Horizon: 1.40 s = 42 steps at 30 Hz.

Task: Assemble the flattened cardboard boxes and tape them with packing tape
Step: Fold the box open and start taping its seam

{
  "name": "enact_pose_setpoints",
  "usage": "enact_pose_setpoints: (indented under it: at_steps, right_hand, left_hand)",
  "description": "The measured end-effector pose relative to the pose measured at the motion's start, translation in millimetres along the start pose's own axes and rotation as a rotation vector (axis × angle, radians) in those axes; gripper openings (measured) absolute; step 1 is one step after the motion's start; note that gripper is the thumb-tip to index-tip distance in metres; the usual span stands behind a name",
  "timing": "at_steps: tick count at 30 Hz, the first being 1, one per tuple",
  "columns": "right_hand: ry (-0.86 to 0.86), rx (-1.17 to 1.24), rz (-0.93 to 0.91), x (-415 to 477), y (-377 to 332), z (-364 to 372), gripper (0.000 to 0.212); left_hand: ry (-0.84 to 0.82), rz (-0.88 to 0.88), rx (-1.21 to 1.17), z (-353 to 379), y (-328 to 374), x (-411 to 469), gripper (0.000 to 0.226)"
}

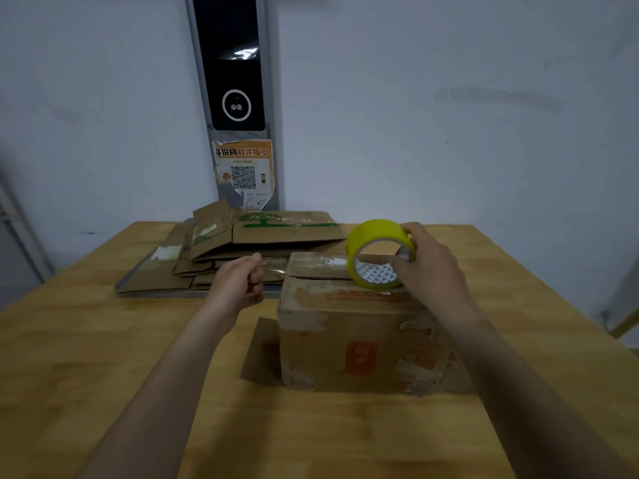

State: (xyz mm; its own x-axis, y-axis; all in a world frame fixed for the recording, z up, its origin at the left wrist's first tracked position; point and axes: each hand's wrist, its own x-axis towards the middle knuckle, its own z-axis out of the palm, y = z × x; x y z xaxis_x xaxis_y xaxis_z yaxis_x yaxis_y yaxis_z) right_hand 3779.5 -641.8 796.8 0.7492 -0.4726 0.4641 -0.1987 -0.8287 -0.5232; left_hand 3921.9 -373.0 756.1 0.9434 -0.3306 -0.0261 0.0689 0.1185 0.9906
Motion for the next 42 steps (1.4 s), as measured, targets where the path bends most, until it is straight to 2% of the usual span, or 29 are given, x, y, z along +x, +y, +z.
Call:
enact_pose_setpoints:
  at_steps: [7,18,21,27,31,33,40,42]
  right_hand:
    - [0.003,-0.033,-0.017,-3.5,-2.5,5.2,0.031]
    - [-0.012,-0.098,-0.012,-5.7,-7.6,5.0,0.03]
    - [0.005,-0.09,-0.003,-5.6,-6.8,7.7,0.031]
    - [0.011,-0.06,-0.005,-6.8,-6.0,9.3,0.031]
    - [-0.008,-0.049,-0.008,-7.1,-6.5,8.6,0.032]
    - [-0.013,-0.045,-0.014,-7.2,-6.4,7.9,0.031]
    - [-0.008,-0.047,-0.027,-6.7,-5.1,7.9,0.03]
    - [-0.005,-0.047,-0.036,-6.7,-4.0,8.1,0.03]
  left_hand:
    - [-0.02,-0.02,0.032,-4.1,-11.6,-0.5,0.018]
    - [-0.056,-0.065,0.13,-4.8,-42.7,-0.6,0.032]
    - [-0.011,-0.043,0.182,9.2,-50.6,-6.6,0.039]
    - [0.092,0.011,0.283,31.4,-53.0,-12.2,0.033]
    - [0.094,0.014,0.348,30.3,-56.7,-12.9,0.027]
    - [0.068,-0.012,0.429,28.1,-54.8,-12.1,0.026]
    - [-0.001,-0.184,0.862,13.6,-42.4,-10.2,0.049]
    - [0.037,-0.037,0.913,11.4,-32.0,-10.9,0.039]
